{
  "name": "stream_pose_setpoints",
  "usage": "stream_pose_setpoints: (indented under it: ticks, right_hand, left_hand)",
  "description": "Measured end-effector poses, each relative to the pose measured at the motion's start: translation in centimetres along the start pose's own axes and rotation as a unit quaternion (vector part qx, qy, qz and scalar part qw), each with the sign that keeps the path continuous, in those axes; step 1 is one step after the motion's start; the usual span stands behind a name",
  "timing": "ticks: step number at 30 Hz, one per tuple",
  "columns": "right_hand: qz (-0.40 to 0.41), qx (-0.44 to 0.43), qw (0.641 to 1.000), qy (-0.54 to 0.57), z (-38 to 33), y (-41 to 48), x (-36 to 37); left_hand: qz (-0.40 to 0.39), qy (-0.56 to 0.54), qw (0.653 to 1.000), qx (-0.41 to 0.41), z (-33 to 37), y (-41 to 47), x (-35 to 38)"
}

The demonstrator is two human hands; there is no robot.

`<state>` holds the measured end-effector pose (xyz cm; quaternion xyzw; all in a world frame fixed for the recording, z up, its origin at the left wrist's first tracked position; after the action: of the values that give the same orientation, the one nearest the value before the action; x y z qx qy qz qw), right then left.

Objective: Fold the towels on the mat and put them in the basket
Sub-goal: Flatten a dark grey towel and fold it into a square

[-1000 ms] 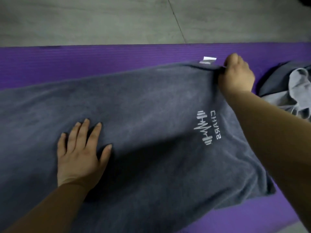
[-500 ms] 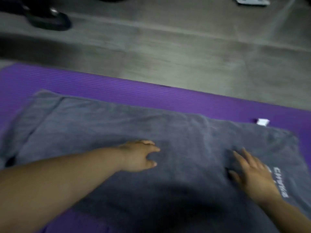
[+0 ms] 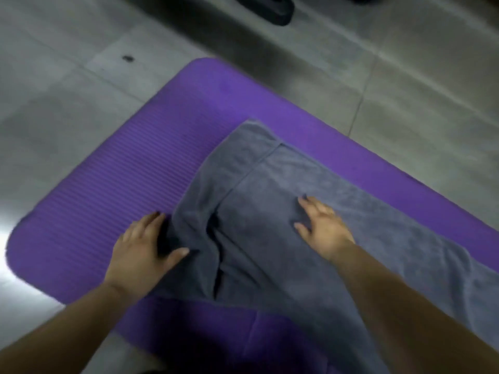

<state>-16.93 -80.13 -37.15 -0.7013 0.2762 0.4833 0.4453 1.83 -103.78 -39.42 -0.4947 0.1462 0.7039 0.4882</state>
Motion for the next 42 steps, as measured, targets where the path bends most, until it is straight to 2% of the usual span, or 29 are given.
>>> stream_pose_setpoints:
  ticks: [4, 6, 7, 8, 9, 11, 12, 14, 16, 19, 20, 22, 24, 26, 28, 29, 32, 35, 38, 42]
  right_hand:
    - [0.042, 0.115, 0.993, -0.003, -4.5, 0.6, 2.9]
    - [0.056, 0.122, 0.991, -0.012, -4.7, 0.3, 3.0]
    - [0.052, 0.116, 0.992, -0.020, -4.6, 0.3, 2.7]
    - [0.044, 0.108, 0.993, -0.030, -4.4, 0.4, 2.4]
    - [0.038, 0.098, 0.994, -0.039, -4.2, 0.5, 2.0]
    - [0.044, 0.080, 0.994, -0.052, -4.2, 0.9, 1.3]
    - [0.050, 0.074, 0.994, -0.056, -4.3, 1.0, 1.2]
    - [0.044, 0.061, 0.995, -0.073, -4.7, 1.3, 1.2]
    - [0.025, 0.044, 0.996, -0.078, -5.1, 1.7, 1.8]
    - [0.014, 0.052, 0.997, -0.062, -5.0, 1.7, 2.4]
    - [0.024, 0.050, 0.997, -0.061, -4.9, 1.6, 2.4]
    - [0.107, 0.042, 0.992, -0.055, -4.7, 1.2, 2.1]
    - [0.230, 0.055, 0.970, -0.056, -4.1, 0.2, 2.0]
    - [0.293, 0.081, 0.952, -0.043, -3.5, -1.5, 2.9]
    - [0.324, 0.109, 0.940, -0.017, -3.0, -3.6, 4.3]
    - [0.331, 0.125, 0.935, -0.005, -2.7, -4.5, 4.9]
    - [0.300, 0.154, 0.941, 0.016, -1.9, -7.4, 6.7]
    - [0.244, 0.138, 0.960, 0.017, -1.6, -9.0, 8.4]
    - [0.180, 0.149, 0.972, 0.018, -1.1, -9.1, 9.1]
    - [0.154, 0.159, 0.975, 0.001, -0.8, -9.1, 9.6]
  left_hand:
    - [-0.001, 0.042, 0.999, -0.028, -0.8, -2.3, -0.2]
    - [0.007, 0.035, 0.999, 0.022, -0.9, -2.9, 0.0]
    - [0.009, 0.009, 0.999, 0.042, -1.0, -3.0, -0.1]
    - [-0.001, -0.069, 0.997, 0.037, -1.1, -3.0, -0.4]
    - [0.008, -0.155, 0.988, 0.005, -1.4, -2.8, -0.9]
    - [-0.015, -0.247, 0.964, -0.097, -2.4, -2.4, -0.9]
    - [-0.026, -0.274, 0.950, -0.145, -3.2, -2.2, -0.9]
    - [-0.059, -0.289, 0.936, -0.191, -4.3, -1.8, -1.0]
    - [-0.096, -0.237, 0.945, -0.203, -5.2, -1.5, -1.3]
    - [-0.142, -0.042, 0.976, -0.159, -5.8, -0.8, -2.2]
    - [-0.150, 0.004, 0.979, -0.142, -5.7, -0.7, -2.5]
    - [-0.112, 0.053, 0.985, -0.121, -4.8, 0.6, -3.6]
    - [-0.007, 0.018, 0.997, -0.077, -2.3, 3.0, -5.0]
    - [0.075, -0.040, 0.996, 0.034, 2.0, 5.5, -5.6]
    - [0.091, -0.056, 0.984, 0.142, 6.8, 8.5, -4.8]
    - [0.074, -0.054, 0.982, 0.167, 9.0, 10.2, -3.9]
    - [0.013, 0.003, 0.980, 0.199, 14.6, 15.6, -0.6]
    - [-0.034, 0.100, 0.982, 0.158, 17.6, 20.2, 1.4]
    - [-0.032, 0.209, 0.970, 0.121, 18.5, 22.0, 2.2]
    - [-0.034, 0.239, 0.962, 0.127, 20.3, 23.2, 2.4]
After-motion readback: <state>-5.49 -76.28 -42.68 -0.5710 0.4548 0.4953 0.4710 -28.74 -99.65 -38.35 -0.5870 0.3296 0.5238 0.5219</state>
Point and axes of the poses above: each hand's wrist, its own y-axis towards the middle knuckle, its own x-axis out of the palm, z = x × y, the point moved 5 cm from there along y, towards the middle knuckle, and after that the axes turned 6 degrees about z, right-handed, at the moved point
